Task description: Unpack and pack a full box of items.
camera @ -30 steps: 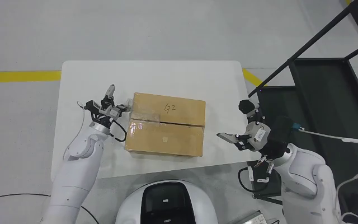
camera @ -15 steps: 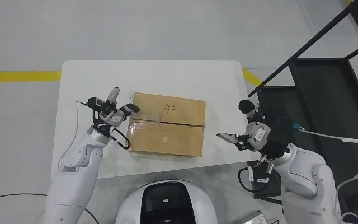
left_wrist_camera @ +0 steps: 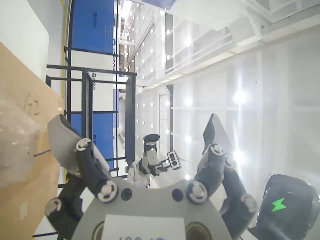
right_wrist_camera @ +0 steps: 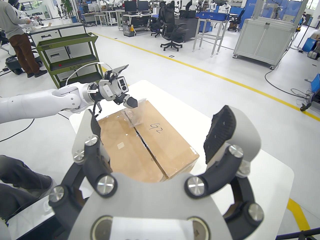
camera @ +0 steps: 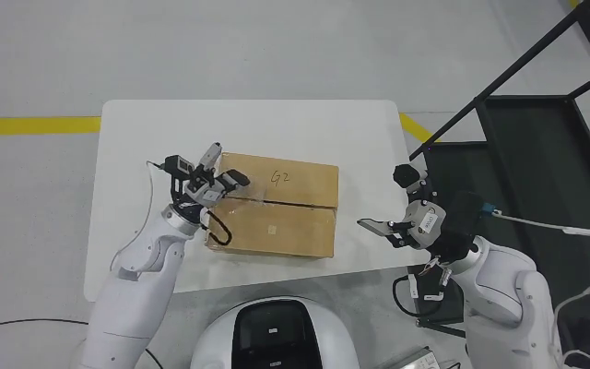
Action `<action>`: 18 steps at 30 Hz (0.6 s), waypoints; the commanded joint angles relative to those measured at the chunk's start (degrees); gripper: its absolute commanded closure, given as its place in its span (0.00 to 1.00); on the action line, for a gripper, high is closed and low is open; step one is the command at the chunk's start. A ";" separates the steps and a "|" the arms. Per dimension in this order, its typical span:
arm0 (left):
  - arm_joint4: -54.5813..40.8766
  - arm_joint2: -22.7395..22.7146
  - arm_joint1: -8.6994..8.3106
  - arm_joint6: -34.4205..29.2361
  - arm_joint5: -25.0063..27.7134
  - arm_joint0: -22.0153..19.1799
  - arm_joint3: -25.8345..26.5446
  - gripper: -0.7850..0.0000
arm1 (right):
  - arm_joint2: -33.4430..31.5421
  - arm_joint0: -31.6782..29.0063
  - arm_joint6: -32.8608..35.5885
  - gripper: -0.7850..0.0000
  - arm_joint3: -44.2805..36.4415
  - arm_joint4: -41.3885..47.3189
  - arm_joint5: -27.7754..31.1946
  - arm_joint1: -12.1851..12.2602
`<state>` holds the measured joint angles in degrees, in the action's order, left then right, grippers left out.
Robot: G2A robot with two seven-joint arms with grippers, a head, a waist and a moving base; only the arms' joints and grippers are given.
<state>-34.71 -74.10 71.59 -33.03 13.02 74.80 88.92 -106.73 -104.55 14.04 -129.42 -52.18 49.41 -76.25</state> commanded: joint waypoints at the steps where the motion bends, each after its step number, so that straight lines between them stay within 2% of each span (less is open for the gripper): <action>1: -0.64 -2.06 -0.15 1.09 1.09 -0.24 -2.37 0.00 | 0.00 0.00 0.00 0.00 0.00 0.00 0.00 0.00; 6: -3.77 -6.18 -0.31 2.18 4.43 -2.08 -7.87 0.00 | 0.00 0.00 0.00 0.00 0.00 0.00 0.00 0.00; 9: -2.40 -6.55 -0.27 3.13 5.78 -3.96 -11.64 0.00 | 0.00 0.00 0.00 0.00 0.00 0.00 0.00 0.00; 18: 3.26 -0.88 1.33 7.61 10.07 -11.67 -25.73 0.00 | 0.00 0.00 0.00 0.00 0.00 0.00 0.00 0.00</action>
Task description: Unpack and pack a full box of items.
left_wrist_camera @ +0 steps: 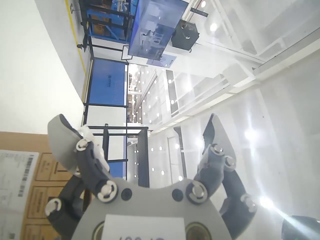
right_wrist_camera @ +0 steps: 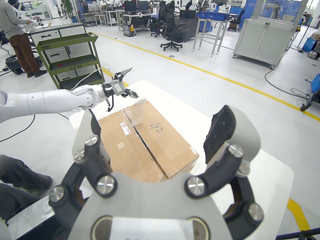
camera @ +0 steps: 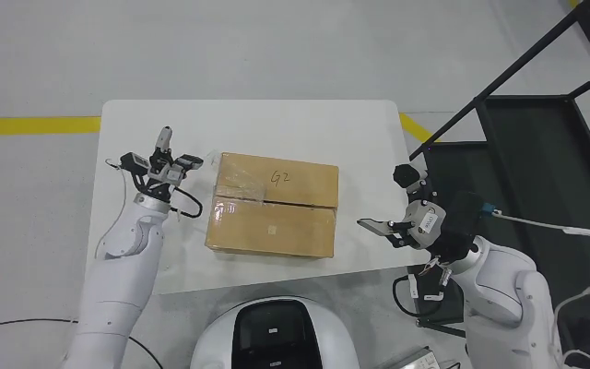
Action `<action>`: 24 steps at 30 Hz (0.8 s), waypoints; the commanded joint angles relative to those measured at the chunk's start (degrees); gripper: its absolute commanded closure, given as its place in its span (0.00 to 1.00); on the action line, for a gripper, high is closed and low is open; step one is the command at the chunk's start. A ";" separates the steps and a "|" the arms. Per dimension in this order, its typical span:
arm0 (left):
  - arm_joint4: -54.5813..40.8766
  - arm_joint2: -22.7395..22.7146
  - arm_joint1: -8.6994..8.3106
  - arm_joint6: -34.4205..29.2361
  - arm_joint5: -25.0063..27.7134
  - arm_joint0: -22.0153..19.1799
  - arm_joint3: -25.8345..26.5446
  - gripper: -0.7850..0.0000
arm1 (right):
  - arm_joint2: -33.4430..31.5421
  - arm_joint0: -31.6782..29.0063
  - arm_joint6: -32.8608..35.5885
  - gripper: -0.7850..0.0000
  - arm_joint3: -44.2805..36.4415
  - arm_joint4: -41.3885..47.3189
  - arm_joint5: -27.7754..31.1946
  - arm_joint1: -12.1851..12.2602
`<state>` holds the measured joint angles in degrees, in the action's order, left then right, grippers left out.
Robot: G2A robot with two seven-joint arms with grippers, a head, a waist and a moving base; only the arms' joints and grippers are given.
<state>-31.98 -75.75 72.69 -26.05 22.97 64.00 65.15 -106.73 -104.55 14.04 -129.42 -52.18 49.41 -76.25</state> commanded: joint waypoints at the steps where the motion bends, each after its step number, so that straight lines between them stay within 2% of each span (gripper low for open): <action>1: 1.21 1.34 0.41 1.11 0.66 -1.76 -3.29 0.00 | 0.00 0.00 0.00 0.00 0.00 0.00 0.00 0.00; 6: 2.80 4.02 1.35 1.29 2.79 -4.42 -8.60 0.00 | 0.00 0.00 0.00 0.00 0.00 0.00 0.00 0.00; 11: 2.97 5.47 1.88 -1.77 6.09 -5.04 -9.39 0.00 | 0.00 0.00 0.00 0.00 0.00 0.00 0.00 0.00; 17: 7.49 5.74 1.93 -1.35 10.42 -5.47 -10.04 0.00 | 0.00 0.00 0.00 0.00 0.00 0.00 0.00 0.00; 18: 7.73 5.78 1.99 -1.21 11.09 -5.49 -9.98 0.25 | 0.00 0.00 0.00 0.00 0.00 0.00 0.00 0.00; 19: 8.31 5.76 1.99 -0.99 11.73 -5.50 -9.99 0.69 | 0.00 0.00 0.00 0.00 0.00 0.00 0.00 0.00; 20: 8.68 5.70 2.00 -0.74 12.05 -5.47 -9.92 0.97 | 0.00 0.00 0.00 0.00 0.00 0.00 0.00 0.00; 21: 9.29 5.60 1.97 -0.55 12.50 -5.40 -9.77 1.00 | 0.00 0.00 0.00 0.00 0.00 0.00 0.00 0.00; 24: 11.56 5.23 1.80 0.18 12.72 -5.00 -9.39 1.00 | 0.00 0.00 0.00 0.00 0.00 0.00 0.00 0.00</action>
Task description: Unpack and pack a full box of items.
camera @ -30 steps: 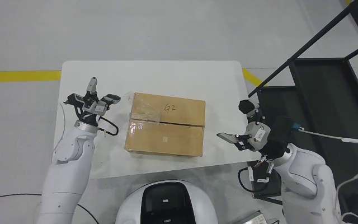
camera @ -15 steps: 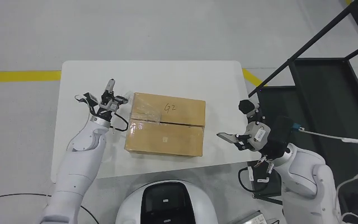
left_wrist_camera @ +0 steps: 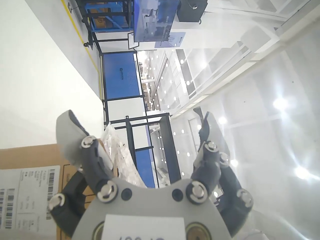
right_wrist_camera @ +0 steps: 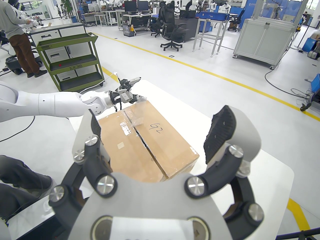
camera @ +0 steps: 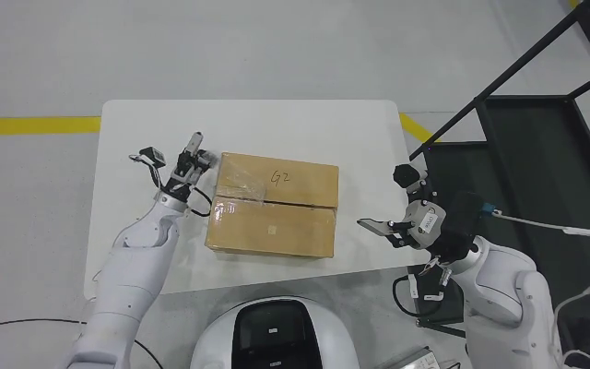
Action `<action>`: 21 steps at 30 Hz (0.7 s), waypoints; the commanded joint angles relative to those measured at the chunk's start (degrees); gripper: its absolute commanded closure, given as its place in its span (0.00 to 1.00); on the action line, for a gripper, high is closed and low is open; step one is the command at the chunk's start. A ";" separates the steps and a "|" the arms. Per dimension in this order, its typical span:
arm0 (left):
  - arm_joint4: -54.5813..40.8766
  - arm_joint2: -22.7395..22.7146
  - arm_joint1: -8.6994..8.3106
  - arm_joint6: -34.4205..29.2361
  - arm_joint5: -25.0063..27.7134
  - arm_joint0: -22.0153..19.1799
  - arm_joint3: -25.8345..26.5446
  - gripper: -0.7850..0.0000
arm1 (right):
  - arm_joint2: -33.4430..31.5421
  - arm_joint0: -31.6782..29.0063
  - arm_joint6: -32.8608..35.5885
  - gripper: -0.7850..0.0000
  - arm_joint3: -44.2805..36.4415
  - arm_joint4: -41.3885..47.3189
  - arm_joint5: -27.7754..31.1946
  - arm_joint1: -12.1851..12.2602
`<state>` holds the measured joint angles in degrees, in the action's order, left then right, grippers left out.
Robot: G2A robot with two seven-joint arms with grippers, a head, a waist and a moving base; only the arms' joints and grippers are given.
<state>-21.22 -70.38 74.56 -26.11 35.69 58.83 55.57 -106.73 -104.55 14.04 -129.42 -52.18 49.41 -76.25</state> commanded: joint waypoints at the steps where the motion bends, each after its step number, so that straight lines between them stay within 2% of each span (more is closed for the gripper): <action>1: 1.85 -0.36 -0.16 0.65 0.07 0.35 0.28 1.00 | 0.00 0.00 0.00 0.00 0.00 0.00 0.00 0.00; 9: 8.93 -1.50 -0.76 2.89 1.10 1.74 1.87 1.00 | 0.00 0.00 0.00 0.00 0.00 0.00 0.00 0.00; 15: 11.92 -2.38 -1.24 2.31 1.58 3.48 5.15 1.00 | 0.00 0.00 0.00 0.00 0.00 0.00 0.00 0.00; 18: 13.01 -3.07 -1.54 1.93 1.71 4.60 8.86 1.00 | 0.00 0.00 0.00 0.00 0.00 0.00 0.00 0.00; 21: 12.06 -3.41 -1.74 0.77 0.26 6.17 14.97 1.00 | 0.00 0.00 0.00 0.00 0.00 0.00 0.00 0.00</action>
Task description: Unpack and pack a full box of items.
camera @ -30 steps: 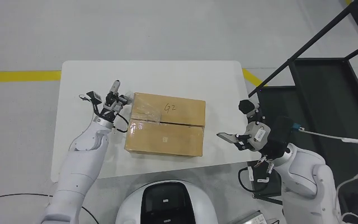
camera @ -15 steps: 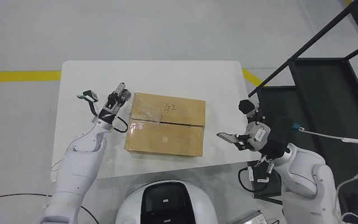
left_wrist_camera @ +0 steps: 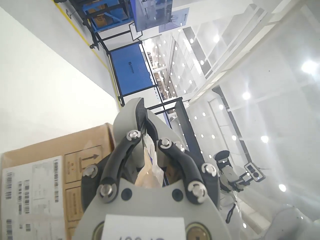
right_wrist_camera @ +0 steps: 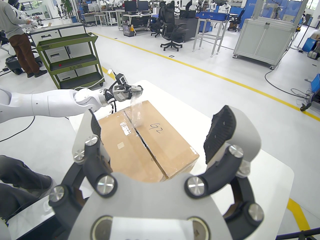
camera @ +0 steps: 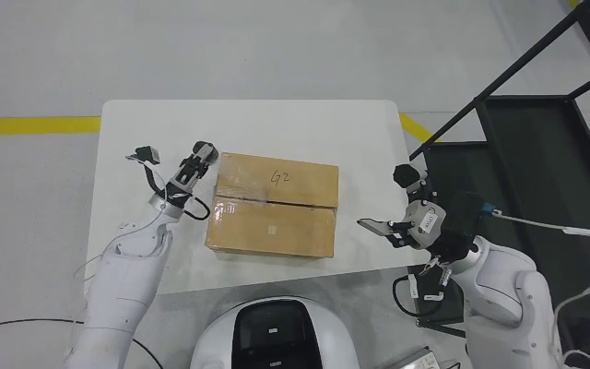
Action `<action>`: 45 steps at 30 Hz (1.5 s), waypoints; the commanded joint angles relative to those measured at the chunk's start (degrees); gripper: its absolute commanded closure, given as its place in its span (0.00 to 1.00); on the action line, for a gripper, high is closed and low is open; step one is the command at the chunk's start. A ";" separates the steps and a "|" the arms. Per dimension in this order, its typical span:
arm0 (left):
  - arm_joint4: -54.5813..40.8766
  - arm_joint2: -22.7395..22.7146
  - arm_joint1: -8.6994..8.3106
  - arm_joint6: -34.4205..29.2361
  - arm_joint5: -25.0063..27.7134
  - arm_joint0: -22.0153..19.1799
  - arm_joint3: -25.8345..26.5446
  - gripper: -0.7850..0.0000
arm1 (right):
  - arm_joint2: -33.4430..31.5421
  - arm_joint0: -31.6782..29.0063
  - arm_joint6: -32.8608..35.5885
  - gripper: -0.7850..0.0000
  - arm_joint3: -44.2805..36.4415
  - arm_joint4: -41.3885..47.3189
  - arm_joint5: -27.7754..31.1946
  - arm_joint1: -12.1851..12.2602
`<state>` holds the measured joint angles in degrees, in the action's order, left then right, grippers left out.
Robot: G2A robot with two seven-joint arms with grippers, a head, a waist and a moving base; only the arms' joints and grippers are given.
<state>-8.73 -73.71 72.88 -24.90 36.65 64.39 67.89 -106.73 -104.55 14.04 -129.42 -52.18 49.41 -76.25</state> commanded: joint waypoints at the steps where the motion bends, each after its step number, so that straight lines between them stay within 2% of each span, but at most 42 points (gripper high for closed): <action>1: -0.86 -0.07 -0.11 -0.94 -1.57 1.19 4.91 1.00 | 0.00 0.00 0.00 0.00 0.00 0.00 0.00 0.00; 7: -0.99 1.63 -0.09 -2.35 -7.77 3.65 15.50 1.00 | 0.00 0.00 0.00 0.00 0.00 0.00 0.00 0.00; 16: 5.64 7.60 0.61 -0.82 -14.62 4.52 21.51 1.00 | 0.00 0.00 0.00 0.00 0.00 0.00 0.00 0.00; 22: 10.18 10.32 1.11 1.36 -16.95 3.31 21.68 1.00 | 0.00 0.00 0.00 0.00 0.00 0.00 0.00 0.00; 32: 13.60 16.80 2.82 3.82 -18.63 -1.34 17.32 1.00 | 0.00 0.00 0.00 0.00 0.00 0.00 0.00 0.00; 33: 13.92 17.39 2.96 3.97 -18.72 -1.46 17.09 0.96 | 0.00 0.00 0.00 0.00 0.00 0.00 0.00 0.00; 34: 14.20 17.92 3.10 4.21 -18.73 -1.49 16.94 0.55 | 0.00 0.00 0.00 0.00 0.00 0.00 0.00 0.00; 35: 14.50 18.35 3.21 4.43 -18.79 -1.44 16.65 0.00 | 0.00 0.00 0.00 0.00 0.00 0.00 0.00 0.00; 39: 13.05 18.53 3.45 5.00 -18.77 -0.97 16.14 0.00 | 0.00 0.00 0.00 0.00 0.00 0.00 0.00 0.00; 45: 5.81 14.10 2.70 2.08 -17.66 1.99 17.76 0.00 | 0.00 0.00 0.00 0.00 0.00 0.00 0.00 0.00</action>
<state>-1.44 -58.61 75.81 -21.62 18.78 65.70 85.03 -106.73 -104.55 14.04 -129.42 -52.18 49.41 -76.25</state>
